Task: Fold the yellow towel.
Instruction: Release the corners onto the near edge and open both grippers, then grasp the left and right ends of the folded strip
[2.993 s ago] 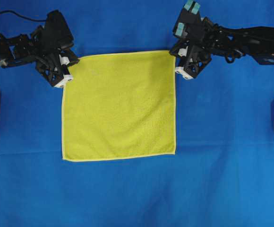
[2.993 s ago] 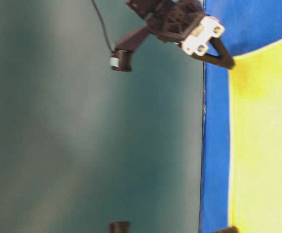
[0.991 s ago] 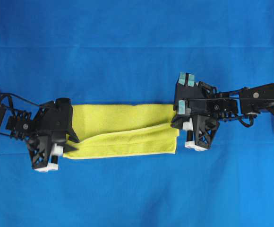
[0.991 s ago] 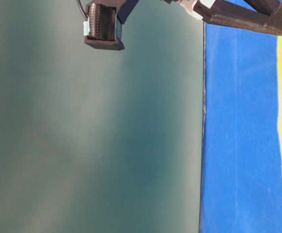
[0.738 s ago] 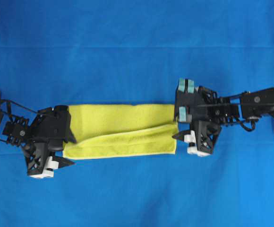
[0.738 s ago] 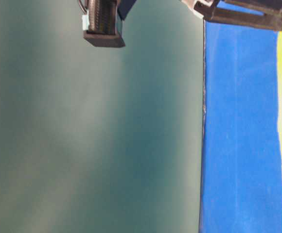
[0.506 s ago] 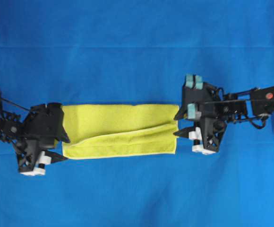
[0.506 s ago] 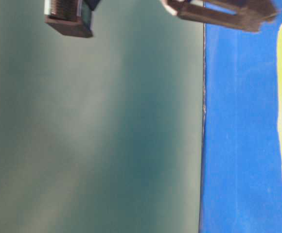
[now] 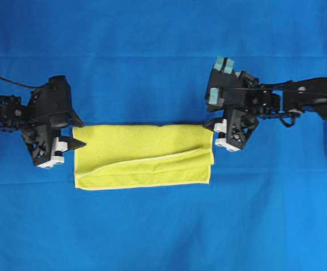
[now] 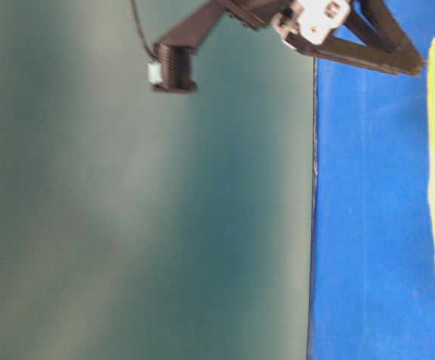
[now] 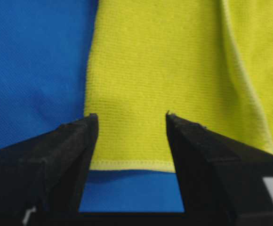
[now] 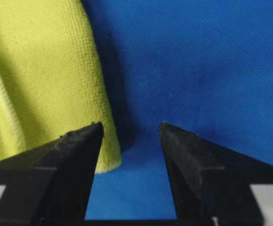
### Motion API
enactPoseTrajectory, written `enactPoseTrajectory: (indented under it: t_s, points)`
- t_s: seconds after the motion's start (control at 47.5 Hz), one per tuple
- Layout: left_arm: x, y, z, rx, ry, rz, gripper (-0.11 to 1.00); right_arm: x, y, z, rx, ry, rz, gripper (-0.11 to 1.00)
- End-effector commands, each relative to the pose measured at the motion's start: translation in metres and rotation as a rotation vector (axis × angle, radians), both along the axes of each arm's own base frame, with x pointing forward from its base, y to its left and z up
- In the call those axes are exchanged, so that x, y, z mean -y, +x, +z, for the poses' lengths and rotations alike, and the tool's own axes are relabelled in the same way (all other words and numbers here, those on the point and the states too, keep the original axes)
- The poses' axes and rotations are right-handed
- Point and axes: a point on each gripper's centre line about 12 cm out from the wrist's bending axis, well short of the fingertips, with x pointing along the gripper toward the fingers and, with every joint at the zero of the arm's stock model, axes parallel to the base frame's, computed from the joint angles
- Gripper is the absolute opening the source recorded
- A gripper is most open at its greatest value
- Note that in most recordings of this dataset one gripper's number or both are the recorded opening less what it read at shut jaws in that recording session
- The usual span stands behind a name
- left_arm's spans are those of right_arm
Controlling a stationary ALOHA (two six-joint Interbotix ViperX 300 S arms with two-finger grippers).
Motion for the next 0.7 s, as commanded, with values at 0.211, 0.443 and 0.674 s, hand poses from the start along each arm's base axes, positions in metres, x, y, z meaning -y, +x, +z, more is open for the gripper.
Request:
enactPoseTrajectory:
  t_s: [0.211, 0.443, 0.674]
  points:
    - [-0.008, 0.005, -0.031, -0.075, -0.001, 0.03, 0.55, 0.008, 0.011, -0.01, 0.011, 0.002, -0.02, 0.55]
    - [-0.008, 0.003, -0.032, -0.079, -0.013, 0.043, 0.55, 0.005, 0.011, -0.01, 0.008, 0.006, -0.017, 0.54]
    - [-0.007, 0.003, -0.032, -0.081, -0.014, 0.043, 0.49, -0.006, 0.013, -0.011, 0.005, 0.028, -0.009, 0.35]
